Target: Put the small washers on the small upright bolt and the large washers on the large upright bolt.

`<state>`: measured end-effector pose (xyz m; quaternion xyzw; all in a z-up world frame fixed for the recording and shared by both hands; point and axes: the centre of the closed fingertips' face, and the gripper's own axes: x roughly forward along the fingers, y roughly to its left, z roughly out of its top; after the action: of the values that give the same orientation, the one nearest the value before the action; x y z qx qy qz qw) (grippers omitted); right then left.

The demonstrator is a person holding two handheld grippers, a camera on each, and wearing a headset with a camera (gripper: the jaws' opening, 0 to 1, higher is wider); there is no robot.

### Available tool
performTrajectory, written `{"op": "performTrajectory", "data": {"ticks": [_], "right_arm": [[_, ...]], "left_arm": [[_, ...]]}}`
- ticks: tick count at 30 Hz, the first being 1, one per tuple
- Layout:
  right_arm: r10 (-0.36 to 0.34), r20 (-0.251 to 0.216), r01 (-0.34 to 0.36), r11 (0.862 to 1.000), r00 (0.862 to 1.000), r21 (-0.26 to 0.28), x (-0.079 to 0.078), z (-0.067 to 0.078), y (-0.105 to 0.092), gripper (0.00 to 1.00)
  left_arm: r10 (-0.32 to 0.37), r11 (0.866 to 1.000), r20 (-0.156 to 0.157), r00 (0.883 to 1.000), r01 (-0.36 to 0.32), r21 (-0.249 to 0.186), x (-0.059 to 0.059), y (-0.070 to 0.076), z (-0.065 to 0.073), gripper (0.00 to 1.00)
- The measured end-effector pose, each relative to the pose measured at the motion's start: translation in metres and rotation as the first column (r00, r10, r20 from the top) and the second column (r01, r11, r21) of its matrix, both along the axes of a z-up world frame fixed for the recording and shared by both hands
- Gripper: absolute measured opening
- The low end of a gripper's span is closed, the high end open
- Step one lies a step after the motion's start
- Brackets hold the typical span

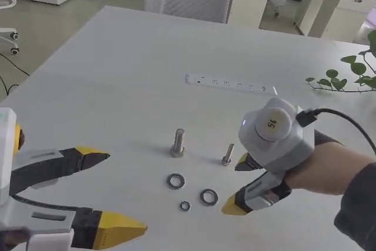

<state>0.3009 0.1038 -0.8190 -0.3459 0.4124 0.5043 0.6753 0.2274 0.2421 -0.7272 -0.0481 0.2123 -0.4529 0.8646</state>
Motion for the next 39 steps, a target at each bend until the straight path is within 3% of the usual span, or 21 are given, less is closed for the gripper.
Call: {"op": "performTrajectory", "data": {"ticks": [23, 39], "right_arm": [[0.126, -0.073, -0.128, 0.992, 0.989, -0.017, -0.014, -0.030, 0.050, 0.52], [0.157, -0.079, -0.162, 0.986, 0.984, -0.050, -0.013, -0.045, 0.058, 0.37]], "left_arm": [[0.027, 1.000, -0.005, 1.000, -0.028, -0.002, -0.002, 0.007, -0.002, 0.88], [0.031, 1.000, -0.009, 0.999, -0.031, -0.006, -0.002, 0.009, -0.004, 0.88]]}}
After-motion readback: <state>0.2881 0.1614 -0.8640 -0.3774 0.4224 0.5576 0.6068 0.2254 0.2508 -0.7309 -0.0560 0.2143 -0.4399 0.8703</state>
